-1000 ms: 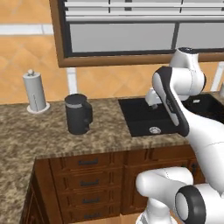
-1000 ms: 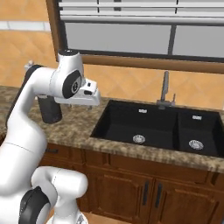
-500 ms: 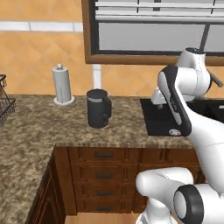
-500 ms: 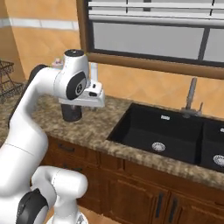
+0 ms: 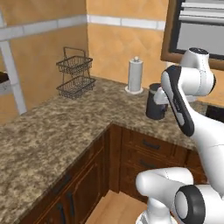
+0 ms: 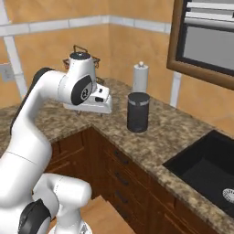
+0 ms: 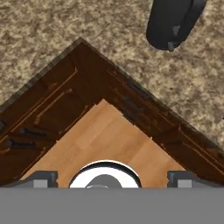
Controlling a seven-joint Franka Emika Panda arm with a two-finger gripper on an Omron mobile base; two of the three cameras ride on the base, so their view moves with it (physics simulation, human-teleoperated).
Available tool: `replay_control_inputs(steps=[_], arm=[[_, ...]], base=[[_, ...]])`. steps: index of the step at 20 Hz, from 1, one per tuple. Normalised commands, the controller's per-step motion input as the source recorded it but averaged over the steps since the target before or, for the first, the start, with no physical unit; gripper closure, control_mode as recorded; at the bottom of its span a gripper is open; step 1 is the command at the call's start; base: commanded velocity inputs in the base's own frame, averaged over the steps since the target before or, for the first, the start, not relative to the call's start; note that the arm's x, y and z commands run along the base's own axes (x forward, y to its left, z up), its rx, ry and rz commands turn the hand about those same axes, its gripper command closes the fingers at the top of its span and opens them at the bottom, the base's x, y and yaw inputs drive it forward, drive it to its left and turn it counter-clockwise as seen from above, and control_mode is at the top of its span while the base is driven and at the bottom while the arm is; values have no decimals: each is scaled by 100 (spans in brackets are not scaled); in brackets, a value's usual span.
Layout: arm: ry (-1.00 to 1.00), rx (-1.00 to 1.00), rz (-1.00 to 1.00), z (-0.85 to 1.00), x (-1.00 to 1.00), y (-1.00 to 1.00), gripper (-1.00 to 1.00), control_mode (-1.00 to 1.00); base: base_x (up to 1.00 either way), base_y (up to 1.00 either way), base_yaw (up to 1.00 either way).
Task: Navigate to the coffee machine.
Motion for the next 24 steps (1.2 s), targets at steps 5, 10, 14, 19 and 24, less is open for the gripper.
replay_control_inputs(steps=[5,10,14,19,24], arm=[[0,0,0,0,0,0,-100,100],[0,0,0,0,0,0,-100,100],[0,0,0,0,0,0,-100,100],[0,0,0,0,0,0,-100,100],[0,0,0,0,0,0,-100,100]], base=[[-34,22,77],[-37,35,73],[-37,43,71],[-14,42,57],[0,48,46]])
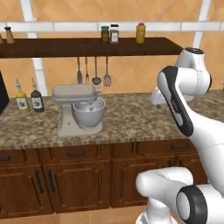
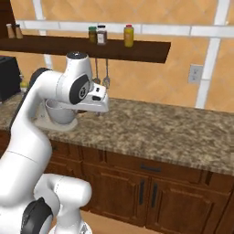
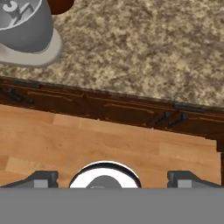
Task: Navigate to the coffee machine.
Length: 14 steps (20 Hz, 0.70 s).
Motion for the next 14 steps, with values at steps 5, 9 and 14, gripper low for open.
replay_control_inputs(steps=[5,9,14], arm=[[0,0,0,0,0,0,-100,100],[0,0,0,0,0,0,-100,100],[0,0,0,0,0,0,-100,100]], base=[[0,14,2],[71,100,-6],[94,83,0]])
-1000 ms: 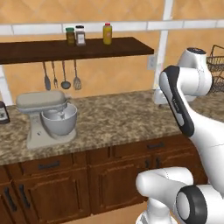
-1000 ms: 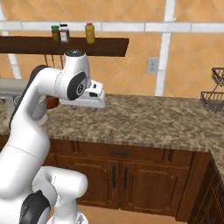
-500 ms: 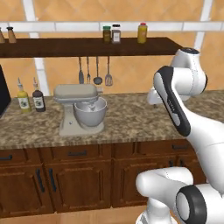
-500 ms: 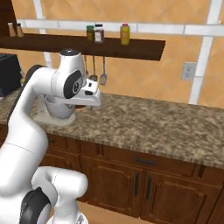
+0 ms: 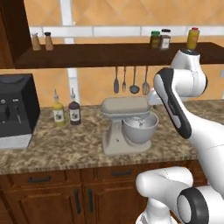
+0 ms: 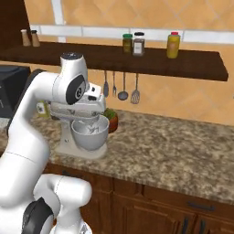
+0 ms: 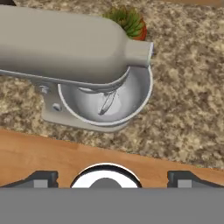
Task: Navigate to the coffee machine.
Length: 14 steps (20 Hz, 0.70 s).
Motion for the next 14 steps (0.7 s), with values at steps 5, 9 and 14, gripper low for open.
replay_control_inputs(steps=[5,9,14], arm=[[0,0,0,0,0,0,-100,100],[0,0,0,0,0,0,-100,100],[0,0,0,0,0,0,-100,100]], base=[[21,77,0],[-59,100,0],[-31,100,0]])
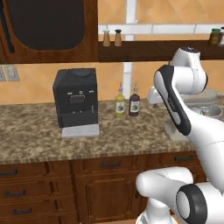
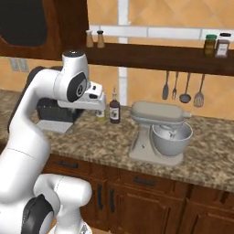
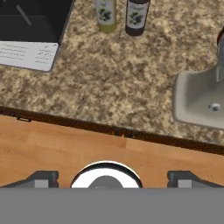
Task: Navigate to the coffee machine.
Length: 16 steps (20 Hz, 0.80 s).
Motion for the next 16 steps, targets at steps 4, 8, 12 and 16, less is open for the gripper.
replay_control_inputs(steps=[4,8,12,16], arm=[[0,0,0,0,0,0,-100,100],[0,0,0,0,0,0,-100,100],[0,0,0,0,0,0,-100,100],[0,0,0,0,0,0,-100,100]], base=[[-9,100,0],[0,100,0],[0,62,0],[0,0,0]])
